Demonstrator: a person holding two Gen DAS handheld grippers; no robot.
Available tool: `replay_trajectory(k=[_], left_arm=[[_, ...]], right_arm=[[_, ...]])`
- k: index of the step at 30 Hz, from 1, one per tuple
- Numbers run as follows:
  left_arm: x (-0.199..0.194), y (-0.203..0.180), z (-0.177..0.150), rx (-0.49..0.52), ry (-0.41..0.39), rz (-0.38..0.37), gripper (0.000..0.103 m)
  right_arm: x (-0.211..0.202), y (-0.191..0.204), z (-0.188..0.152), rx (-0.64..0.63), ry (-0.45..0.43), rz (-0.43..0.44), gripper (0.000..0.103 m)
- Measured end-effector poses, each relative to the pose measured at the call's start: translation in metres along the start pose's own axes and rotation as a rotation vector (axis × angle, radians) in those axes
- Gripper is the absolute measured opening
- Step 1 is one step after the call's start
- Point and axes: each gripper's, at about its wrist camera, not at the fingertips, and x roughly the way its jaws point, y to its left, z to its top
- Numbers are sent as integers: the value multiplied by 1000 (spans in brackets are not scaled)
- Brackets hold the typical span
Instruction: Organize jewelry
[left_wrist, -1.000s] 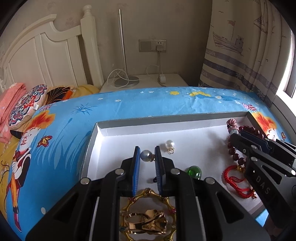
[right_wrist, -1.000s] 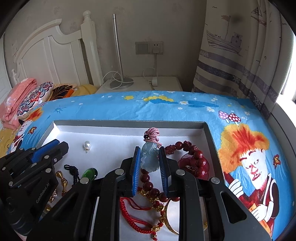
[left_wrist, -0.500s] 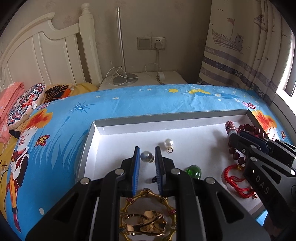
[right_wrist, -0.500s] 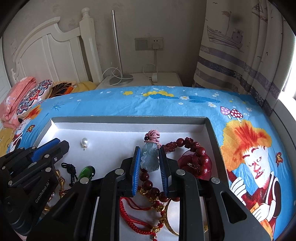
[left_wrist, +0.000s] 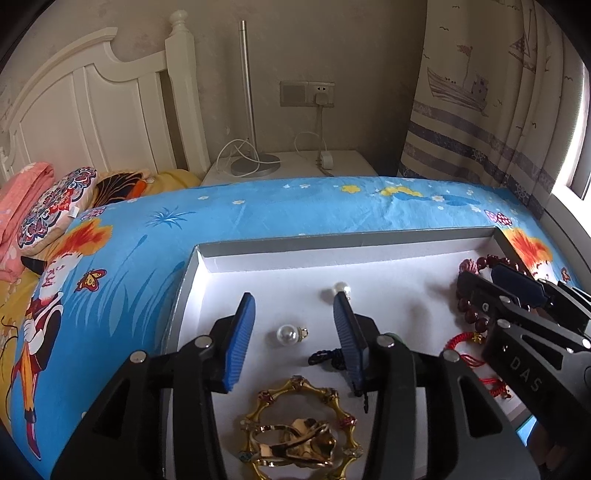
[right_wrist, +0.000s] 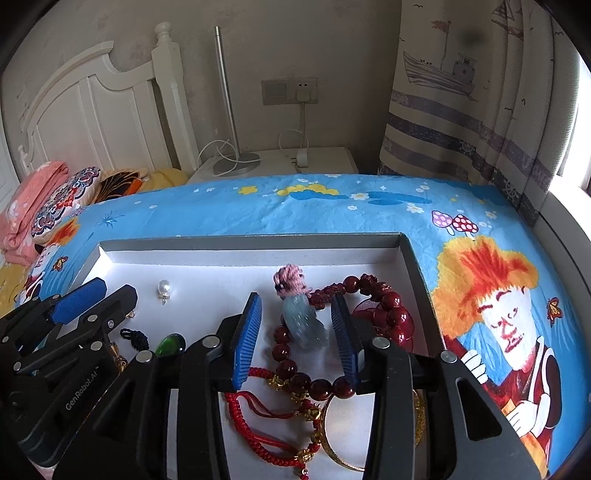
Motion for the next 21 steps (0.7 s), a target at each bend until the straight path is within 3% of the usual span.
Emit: replay_trajectory(k=[7,11,21], left_arm=[[-10,2,-4,-22,-1,-14,58],[-33,2,-5,-32,-27,-15,75],[-85,4,-26,-50,-21,-15,98]], right_arm=[[-7,-3,-3,-4,-13,-22,50],[-19,-8,-4,6,-21,-25,54],[-61,-21,-18,17,-41,-36,71]])
